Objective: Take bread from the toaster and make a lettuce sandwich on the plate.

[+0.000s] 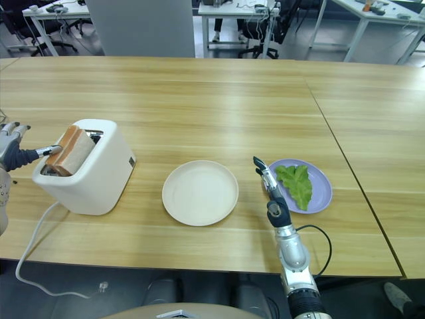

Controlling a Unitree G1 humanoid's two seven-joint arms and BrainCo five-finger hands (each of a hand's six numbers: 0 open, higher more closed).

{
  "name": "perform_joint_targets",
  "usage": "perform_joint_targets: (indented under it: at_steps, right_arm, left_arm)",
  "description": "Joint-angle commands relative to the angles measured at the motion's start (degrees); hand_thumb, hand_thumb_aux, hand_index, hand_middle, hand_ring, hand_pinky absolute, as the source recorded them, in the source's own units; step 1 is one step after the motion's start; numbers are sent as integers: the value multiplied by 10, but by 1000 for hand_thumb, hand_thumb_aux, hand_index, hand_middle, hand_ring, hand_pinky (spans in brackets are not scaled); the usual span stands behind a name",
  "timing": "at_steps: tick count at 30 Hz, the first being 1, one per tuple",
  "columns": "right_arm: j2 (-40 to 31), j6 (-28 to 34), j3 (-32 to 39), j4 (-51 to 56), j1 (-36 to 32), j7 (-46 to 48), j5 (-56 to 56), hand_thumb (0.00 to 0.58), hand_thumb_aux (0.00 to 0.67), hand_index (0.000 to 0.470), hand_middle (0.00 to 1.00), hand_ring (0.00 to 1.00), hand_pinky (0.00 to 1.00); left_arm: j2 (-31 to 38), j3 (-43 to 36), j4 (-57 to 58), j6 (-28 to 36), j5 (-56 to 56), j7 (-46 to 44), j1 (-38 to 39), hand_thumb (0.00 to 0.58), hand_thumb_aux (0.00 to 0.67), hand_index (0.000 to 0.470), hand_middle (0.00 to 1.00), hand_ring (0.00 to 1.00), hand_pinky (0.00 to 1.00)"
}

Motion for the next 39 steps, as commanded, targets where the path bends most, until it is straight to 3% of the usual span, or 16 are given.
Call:
perform_joint_targets:
  at_steps: [1, 21, 22, 23, 24, 25, 26, 27, 30, 31, 32, 33, 34, 39]
  right_arm:
    - [-2, 9, 0, -11, 10, 3, 3, 0, 0, 0, 0, 0, 0]
    - [-4, 18, 2, -42, 31, 11, 9, 0, 0, 0, 0, 0, 0]
    - [-4, 18, 2, -42, 32, 11, 9, 0, 0, 0, 0, 0, 0]
    - [-4, 18, 2, -43, 32, 11, 9, 0, 0, 0, 0, 0, 0]
    - [-4, 18, 2, -43, 33, 11, 8, 0, 0, 0, 0, 0, 0]
    - [-4, 18, 2, -43, 33, 11, 8, 0, 0, 0, 0, 0, 0]
    - [-4, 18, 3, -44, 33, 12, 8, 0, 0, 0, 0, 0, 0]
    - [-4, 19, 3, -44, 33, 12, 8, 0, 0, 0, 0, 0, 0]
    - [-4, 19, 3, -46, 35, 12, 8, 0, 0, 0, 0, 0, 0]
    - [-4, 19, 3, -47, 35, 12, 8, 0, 0, 0, 0, 0, 0]
    - [-4, 20, 3, -47, 36, 12, 8, 0, 0, 0, 0, 0, 0]
    - [-4, 20, 2, -48, 37, 12, 8, 0, 0, 0, 0, 0, 0]
    - [-4, 20, 2, -49, 37, 12, 7, 0, 0, 0, 0, 0, 0]
    - [-3, 21, 3, -52, 37, 12, 7, 0, 0, 0, 0, 0, 0]
  left_arm:
    - [4, -28, -9, -3, 2, -10, -1, 0, 0, 0, 0, 0, 0]
    - [18, -92, 30, -8, 6, -30, -21, 0, 0, 0, 0, 0, 0]
    - [14, -89, 30, -10, -1, -27, -23, 75, 45, 31, 0, 0, 0]
    - [9, -84, 30, -10, -8, -22, -26, 75, 45, 31, 0, 0, 0]
    - [4, -79, 28, -14, -17, -12, -31, 516, 447, 307, 0, 0, 0]
    - [-2, -72, 25, -18, -28, -4, -34, 577, 625, 429, 0, 0, 0]
    - [-8, -65, 20, -23, -37, 7, -38, 577, 625, 429, 0, 0, 0]
    - [-14, -57, 16, -29, -49, 19, -41, 580, 670, 460, 0, 0, 0]
    - [-27, -37, 4, -44, -79, 43, -41, 580, 670, 460, 0, 0, 0]
    - [-32, -32, 2, -50, -89, 51, -42, 580, 670, 460, 251, 251, 251]
    - [-38, -26, 1, -57, -104, 54, -42, 580, 670, 460, 251, 251, 251]
    - [-43, -22, 0, -63, -117, 57, -42, 580, 670, 460, 498, 498, 498]
    - [-47, -18, 0, -68, -126, 61, -42, 580, 670, 460, 565, 565, 565]
    - [-66, -14, 20, -86, -165, 58, -36, 580, 670, 460, 596, 596, 596]
